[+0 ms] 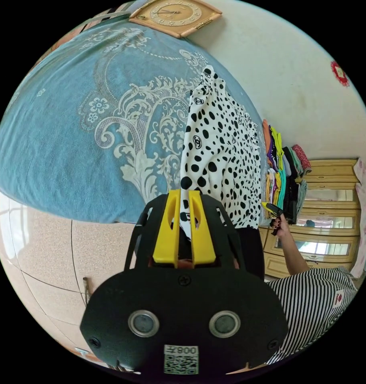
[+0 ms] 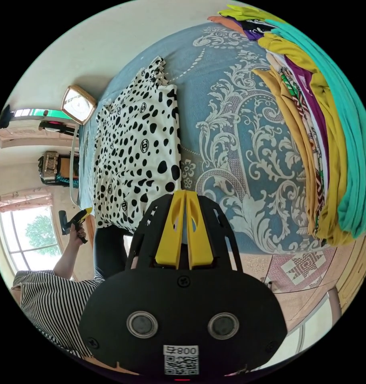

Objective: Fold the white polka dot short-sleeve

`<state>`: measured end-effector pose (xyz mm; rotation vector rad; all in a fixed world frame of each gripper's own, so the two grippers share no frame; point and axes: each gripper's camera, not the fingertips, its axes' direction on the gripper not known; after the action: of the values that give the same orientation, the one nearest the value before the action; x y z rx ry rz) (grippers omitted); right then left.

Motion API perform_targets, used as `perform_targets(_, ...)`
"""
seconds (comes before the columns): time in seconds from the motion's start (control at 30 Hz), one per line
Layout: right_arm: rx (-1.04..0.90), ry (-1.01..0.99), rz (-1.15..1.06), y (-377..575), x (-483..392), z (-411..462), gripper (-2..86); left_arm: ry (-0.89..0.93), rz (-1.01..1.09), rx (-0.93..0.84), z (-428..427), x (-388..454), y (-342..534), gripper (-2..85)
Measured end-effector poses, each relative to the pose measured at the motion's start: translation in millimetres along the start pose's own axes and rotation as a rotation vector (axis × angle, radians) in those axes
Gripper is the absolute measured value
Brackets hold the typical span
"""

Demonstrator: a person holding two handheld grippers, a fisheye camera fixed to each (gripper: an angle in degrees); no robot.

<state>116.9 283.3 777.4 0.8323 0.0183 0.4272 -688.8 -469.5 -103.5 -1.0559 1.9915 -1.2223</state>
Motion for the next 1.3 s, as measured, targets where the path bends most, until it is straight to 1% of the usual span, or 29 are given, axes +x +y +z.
perform_targets(0.13,-0.023,-0.067,-0.022,45,-4,-1,5.3,0.047,-0.024,-0.029,-1,-9,34,6.8)
perform_targets(0.27,-0.047,-0.035,-0.048,86,-14,9,6.1,0.082,-0.027,-0.092,9,-9,55,7.7)
perform_targets(0.37,-0.08,0.0,-0.041,99,-14,20,6.1,0.017,0.021,-0.134,15,0,59,6.8)
perform_targets(0.47,-0.125,0.06,-0.029,107,-9,35,4.7,-0.006,0.025,-0.165,17,4,62,4.2)
perform_targets(0.53,-0.13,0.043,-0.018,112,-4,38,3.0,-0.026,0.019,-0.166,15,5,67,2.9)
perform_targets(0.63,-0.118,0.002,-0.051,124,0,26,1.3,0.022,0.013,-0.138,1,4,81,1.9)
perform_targets(0.7,-0.114,0.011,-0.066,133,6,19,0.9,0.036,0.008,-0.11,-11,0,96,1.7)
perform_targets(0.83,-0.132,-0.052,-0.022,148,34,23,0.7,0.043,-0.032,-0.116,-10,-13,112,2.5)
perform_targets(0.93,-0.169,-0.032,-0.034,151,33,30,1.1,0.07,-0.025,-0.112,-10,-13,120,4.0)
perform_targets(1.1,-0.14,-0.017,-0.005,169,36,22,2.9,0.055,0.019,-0.12,-12,-3,134,6.2)
perform_targets(1.23,-0.09,-0.099,0.033,189,44,15,5.4,0.061,0.032,-0.117,-12,1,144,6.6)
perform_targets(1.3,-0.087,-0.108,0.037,196,45,15,5.9,0.054,0.043,-0.127,-10,5,149,6.6)
